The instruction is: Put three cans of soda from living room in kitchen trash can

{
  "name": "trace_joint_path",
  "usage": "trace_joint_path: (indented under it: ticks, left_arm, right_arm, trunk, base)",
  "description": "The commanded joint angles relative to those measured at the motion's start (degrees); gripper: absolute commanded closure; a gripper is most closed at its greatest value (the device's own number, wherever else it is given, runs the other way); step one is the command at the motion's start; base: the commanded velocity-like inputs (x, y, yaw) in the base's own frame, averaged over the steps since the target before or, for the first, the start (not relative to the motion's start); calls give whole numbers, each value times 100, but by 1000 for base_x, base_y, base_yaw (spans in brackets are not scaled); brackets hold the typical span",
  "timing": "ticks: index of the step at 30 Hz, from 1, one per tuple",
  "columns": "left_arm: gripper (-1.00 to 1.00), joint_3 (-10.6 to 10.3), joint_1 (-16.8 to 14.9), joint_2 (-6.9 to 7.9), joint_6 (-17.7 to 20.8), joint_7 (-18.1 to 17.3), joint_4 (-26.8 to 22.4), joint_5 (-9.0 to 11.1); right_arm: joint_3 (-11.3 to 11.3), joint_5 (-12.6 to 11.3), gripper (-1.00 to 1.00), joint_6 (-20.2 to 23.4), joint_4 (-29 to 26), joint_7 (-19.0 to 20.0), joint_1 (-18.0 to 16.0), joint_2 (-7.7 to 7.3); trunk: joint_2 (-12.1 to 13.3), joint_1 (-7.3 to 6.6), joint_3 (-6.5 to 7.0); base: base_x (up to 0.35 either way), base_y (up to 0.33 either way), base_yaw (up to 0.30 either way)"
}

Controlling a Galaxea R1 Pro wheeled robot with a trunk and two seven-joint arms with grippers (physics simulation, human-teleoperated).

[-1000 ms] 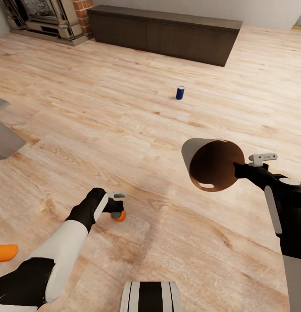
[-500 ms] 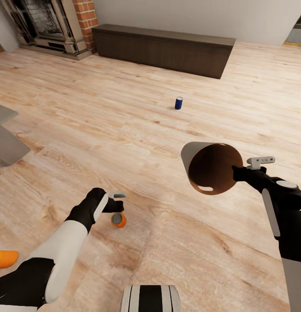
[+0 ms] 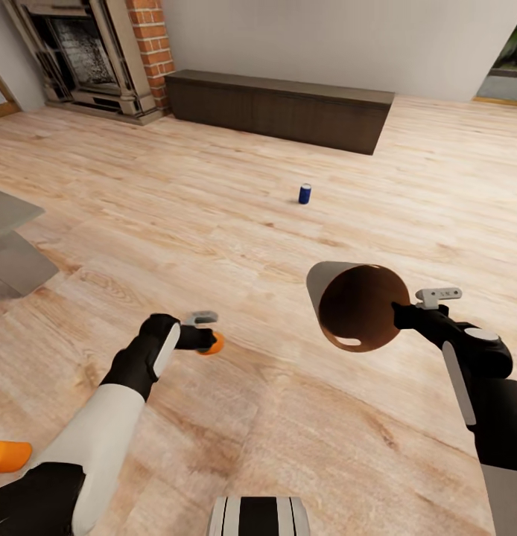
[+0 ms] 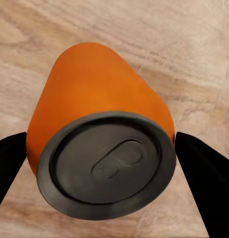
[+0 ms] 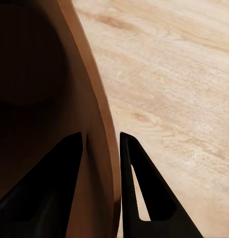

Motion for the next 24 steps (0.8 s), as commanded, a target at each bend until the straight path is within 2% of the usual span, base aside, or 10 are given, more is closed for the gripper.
trace_joint_path:
  ticks: [1,3,5,7,16,17,19,24]
  left_arm:
    - [100,3,59,3,-5,-84,-56,-29]
    - [100,8,188,5,-13,-248,-165,-28]
    - [100,15,464,10,-25,-516,-420,-28]
    - [100,22,653,14,-18,-623,-630,-27]
    - [100,30,1242,147,96,-728,-1574,-27]
    - [100,35,1398,207,163,-732,-1872,-27]
    - [100,33,1468,276,191,-734,-2050,-27]
    - [100,37,1526,497,208,-738,-2271,-21]
  right_arm:
    - [-2,-23,100,-1,-5,-2,6,11]
    - [-2,-21,100,1,-4,-2,17,28]
    - [-1,-20,100,7,-4,-2,30,45]
    - [3,-19,100,27,-4,-1,34,51]
    - [55,-19,100,76,-18,7,38,47]
    - [131,-14,100,152,-20,7,38,41]
    - [163,-12,100,361,-27,12,38,35]
    - [297,-23,100,718,-29,21,38,29]
  trunk:
    - [1,-3,24]
    - [4,-8,68]
    - [7,-13,112]
    - [9,-18,157]
    - [21,-42,356]
    - [23,-44,378]
    - [25,-49,422]
    - [32,-62,533]
  base:
    - [0,0,0]
    - [0,0,0]
    - [0,0,0]
    - [0,0,0]
    - [0,0,0]
    - [0,0,0]
    - [0,0,0]
    - [0,0,0]
